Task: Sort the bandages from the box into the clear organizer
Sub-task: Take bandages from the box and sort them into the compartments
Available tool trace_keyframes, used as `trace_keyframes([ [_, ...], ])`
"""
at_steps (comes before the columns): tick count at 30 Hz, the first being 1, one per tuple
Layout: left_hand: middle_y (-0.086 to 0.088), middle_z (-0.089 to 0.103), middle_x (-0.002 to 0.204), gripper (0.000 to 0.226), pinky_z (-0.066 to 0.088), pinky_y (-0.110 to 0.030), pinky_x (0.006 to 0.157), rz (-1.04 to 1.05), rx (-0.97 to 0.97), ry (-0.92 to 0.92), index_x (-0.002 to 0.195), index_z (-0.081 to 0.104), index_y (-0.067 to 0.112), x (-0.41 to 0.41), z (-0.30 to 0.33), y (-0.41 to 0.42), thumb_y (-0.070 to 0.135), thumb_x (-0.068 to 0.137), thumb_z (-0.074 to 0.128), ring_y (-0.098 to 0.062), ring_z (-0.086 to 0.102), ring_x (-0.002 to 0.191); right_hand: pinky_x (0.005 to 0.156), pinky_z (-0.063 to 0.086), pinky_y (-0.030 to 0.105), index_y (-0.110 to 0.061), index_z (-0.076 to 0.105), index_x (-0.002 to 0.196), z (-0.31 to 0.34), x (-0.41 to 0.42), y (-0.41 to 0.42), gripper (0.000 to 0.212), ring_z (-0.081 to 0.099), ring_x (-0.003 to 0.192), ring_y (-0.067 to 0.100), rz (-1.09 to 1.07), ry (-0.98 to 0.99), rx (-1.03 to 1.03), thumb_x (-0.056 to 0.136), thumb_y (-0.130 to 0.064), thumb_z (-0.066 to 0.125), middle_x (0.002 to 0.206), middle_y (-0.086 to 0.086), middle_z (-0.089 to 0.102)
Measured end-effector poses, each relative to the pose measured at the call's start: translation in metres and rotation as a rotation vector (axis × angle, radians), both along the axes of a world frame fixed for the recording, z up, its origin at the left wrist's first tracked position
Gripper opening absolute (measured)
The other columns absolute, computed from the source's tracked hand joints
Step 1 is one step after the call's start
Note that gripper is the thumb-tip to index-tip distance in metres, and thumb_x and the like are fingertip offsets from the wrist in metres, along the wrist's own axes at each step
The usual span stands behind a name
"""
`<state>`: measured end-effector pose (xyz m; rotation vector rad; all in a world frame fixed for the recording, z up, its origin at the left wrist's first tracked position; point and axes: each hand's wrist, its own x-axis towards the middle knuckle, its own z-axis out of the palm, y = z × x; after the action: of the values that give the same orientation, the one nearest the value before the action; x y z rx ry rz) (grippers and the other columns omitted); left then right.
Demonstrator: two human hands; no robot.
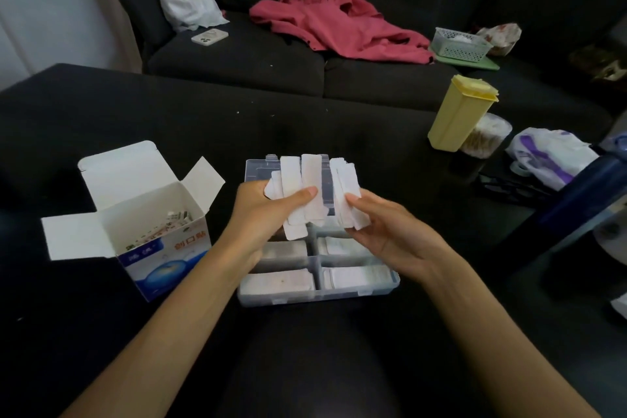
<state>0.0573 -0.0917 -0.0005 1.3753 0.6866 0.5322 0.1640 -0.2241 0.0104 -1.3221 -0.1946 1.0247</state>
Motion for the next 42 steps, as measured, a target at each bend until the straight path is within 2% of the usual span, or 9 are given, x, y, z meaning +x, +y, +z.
trace_keyframes([
  [6,0.005,0.066,0.098,0.030,0.054,-0.025,0.070,0.033,0.033,0.052,0.108,0.064,0.019,-0.001,0.002,0.005,0.020,0.080,0.073,-0.010,0.065,0.087,0.078,0.050,0.018,-0.024,0.063,0.107,0.016,0.022,-0.040,0.018,0.059,0.095,0.001,0.489,-0.932,-0.419,0.091,-0.019,0.054,0.105,-0.009,0.062],
  [12,0.008,0.066,0.092,0.028,0.052,-0.021,0.061,0.005,0.049,0.083,0.106,0.063,0.021,0.001,-0.001,0.004,0.021,0.080,0.073,-0.006,0.065,0.082,0.101,0.037,0.030,-0.026,0.057,0.121,-0.003,0.015,-0.045,0.027,0.044,0.112,0.003,0.724,-1.134,-0.618,0.096,-0.029,0.047,0.123,-0.012,0.052],
  [20,0.015,0.061,0.081,0.021,0.045,-0.011,0.044,-0.024,0.067,0.099,0.095,0.058,0.027,0.002,-0.002,0.002,0.023,0.080,0.072,0.000,0.060,0.071,0.104,0.031,0.028,-0.031,0.058,0.117,-0.006,0.005,-0.041,0.025,0.045,0.109,-0.002,0.798,-1.273,-0.632,0.097,-0.024,0.047,0.120,-0.016,0.055],
  [24,0.014,0.062,0.083,0.019,0.047,-0.016,0.054,-0.041,0.047,0.093,0.092,0.058,0.028,0.002,-0.002,0.002,0.023,0.080,0.072,-0.002,0.061,0.075,0.084,0.051,0.023,-0.031,0.067,0.091,-0.010,0.007,-0.038,0.008,0.060,0.086,-0.004,0.655,-1.339,-0.548,0.085,-0.026,0.066,0.095,-0.016,0.066],
  [28,0.009,0.070,0.082,0.016,0.051,-0.023,0.061,-0.074,-0.133,0.069,0.086,0.062,0.028,0.001,-0.002,0.001,0.022,0.077,0.074,-0.007,0.066,0.079,0.079,0.034,0.017,-0.037,0.068,0.090,-0.013,0.008,-0.039,0.011,0.048,0.082,-0.002,0.664,-1.536,-0.638,0.081,-0.042,0.066,0.088,-0.023,0.054],
  [31,0.005,0.074,0.080,0.017,0.054,-0.026,0.066,-0.133,-0.254,0.046,0.089,0.066,0.024,0.000,-0.002,-0.003,0.021,0.074,0.076,-0.011,0.069,0.081,0.063,0.042,0.015,-0.033,0.066,0.097,-0.007,0.003,-0.031,0.018,0.056,0.070,0.000,0.305,-1.333,-0.442,0.083,-0.043,0.061,0.081,-0.015,0.060],
  [34,0.001,0.074,0.090,0.026,0.056,-0.029,0.072,-0.193,-0.269,0.061,0.098,0.067,0.022,0.001,-0.005,-0.011,0.023,0.074,0.076,-0.015,0.070,0.088,0.055,0.049,0.014,-0.025,0.065,0.103,0.004,-0.005,-0.016,0.027,0.062,0.064,0.004,-0.061,-0.804,-0.247,0.085,-0.044,0.058,0.081,-0.008,0.065],
  [38,0.003,0.073,0.087,0.022,0.056,-0.029,0.074,-0.240,-0.070,0.155,0.090,0.065,0.025,0.006,-0.008,-0.019,0.029,0.073,0.077,-0.012,0.069,0.084,0.063,0.046,0.021,-0.020,0.070,0.091,-0.002,-0.011,-0.005,0.021,0.060,0.074,0.010,-0.011,-0.523,-0.253,0.084,-0.038,0.063,0.081,-0.004,0.065],
  [42,0.007,0.071,0.074,0.018,0.056,-0.022,0.059,-0.239,0.118,0.180,0.078,0.066,0.025,0.003,-0.006,-0.020,0.029,0.069,0.080,-0.007,0.069,0.068,0.064,0.048,0.021,-0.016,0.072,0.084,-0.010,-0.011,0.000,0.015,0.062,0.075,0.012,-0.025,-0.538,-0.203,0.082,-0.030,0.068,0.072,-0.005,0.067],
])
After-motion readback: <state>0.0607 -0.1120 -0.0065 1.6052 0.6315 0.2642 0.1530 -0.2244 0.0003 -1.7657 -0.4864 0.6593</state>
